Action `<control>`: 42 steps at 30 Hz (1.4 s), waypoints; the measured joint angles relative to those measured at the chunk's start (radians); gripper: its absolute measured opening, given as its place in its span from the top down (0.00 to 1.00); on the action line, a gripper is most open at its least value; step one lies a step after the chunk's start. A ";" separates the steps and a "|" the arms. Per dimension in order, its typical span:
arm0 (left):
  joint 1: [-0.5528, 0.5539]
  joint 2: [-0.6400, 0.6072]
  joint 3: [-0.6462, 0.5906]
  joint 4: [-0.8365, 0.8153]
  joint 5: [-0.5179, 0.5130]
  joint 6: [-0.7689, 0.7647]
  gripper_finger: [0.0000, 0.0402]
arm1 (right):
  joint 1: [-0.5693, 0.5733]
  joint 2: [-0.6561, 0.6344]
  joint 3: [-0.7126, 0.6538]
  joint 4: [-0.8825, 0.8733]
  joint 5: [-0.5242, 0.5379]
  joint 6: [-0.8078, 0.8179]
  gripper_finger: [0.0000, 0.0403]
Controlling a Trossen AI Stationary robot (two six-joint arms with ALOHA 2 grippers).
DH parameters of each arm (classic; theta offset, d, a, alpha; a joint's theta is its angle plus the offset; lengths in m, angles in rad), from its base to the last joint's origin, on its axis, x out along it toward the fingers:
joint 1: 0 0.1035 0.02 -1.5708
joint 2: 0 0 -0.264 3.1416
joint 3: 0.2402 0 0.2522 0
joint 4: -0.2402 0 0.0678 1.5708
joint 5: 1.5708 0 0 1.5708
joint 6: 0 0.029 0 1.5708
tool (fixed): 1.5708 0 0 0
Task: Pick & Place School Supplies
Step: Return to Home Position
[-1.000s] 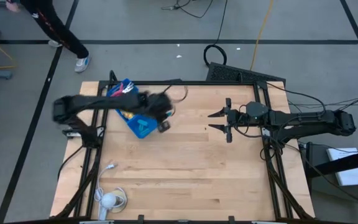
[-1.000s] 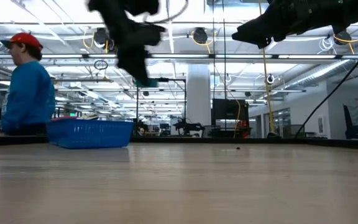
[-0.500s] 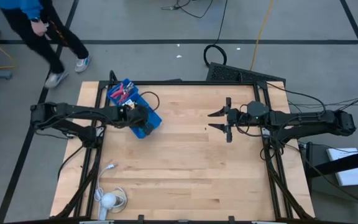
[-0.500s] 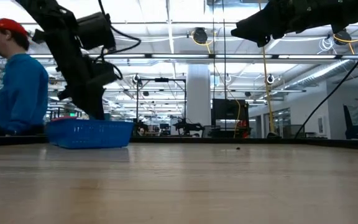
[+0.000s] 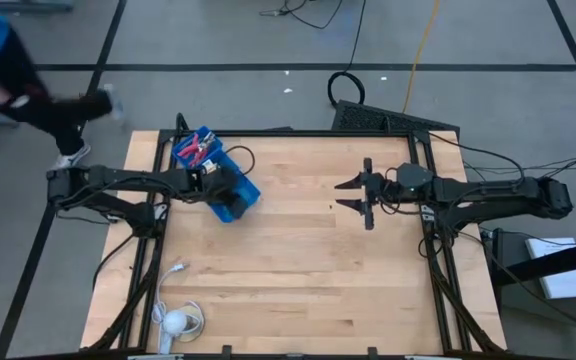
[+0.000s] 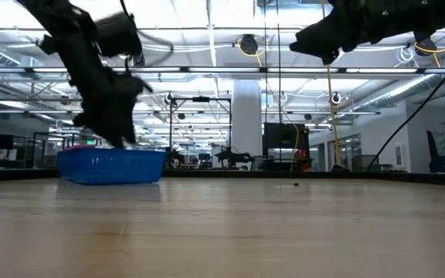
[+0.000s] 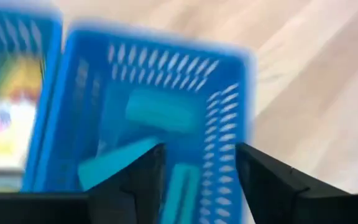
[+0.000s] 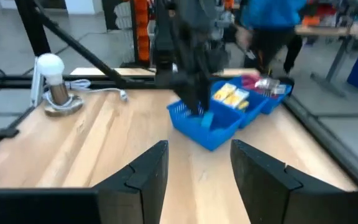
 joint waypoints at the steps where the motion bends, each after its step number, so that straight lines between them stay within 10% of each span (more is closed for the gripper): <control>1: -0.022 -0.029 0.000 0.013 -0.027 0.013 0.50 | -0.004 -0.016 -0.001 -0.022 -0.001 0.025 0.59; 15: -0.518 -0.596 -0.014 -0.093 -0.492 0.152 0.47 | -0.017 -0.510 -0.056 -0.460 -0.003 0.244 0.59; 25: -0.760 -0.714 -0.175 -0.070 -0.880 0.059 0.47 | -0.017 -0.674 -0.234 -0.442 -0.002 0.274 0.59; 42: -1.080 -0.760 -0.337 0.032 -1.133 -0.078 0.47 | -0.017 -0.847 -0.408 -0.232 0.003 0.132 0.59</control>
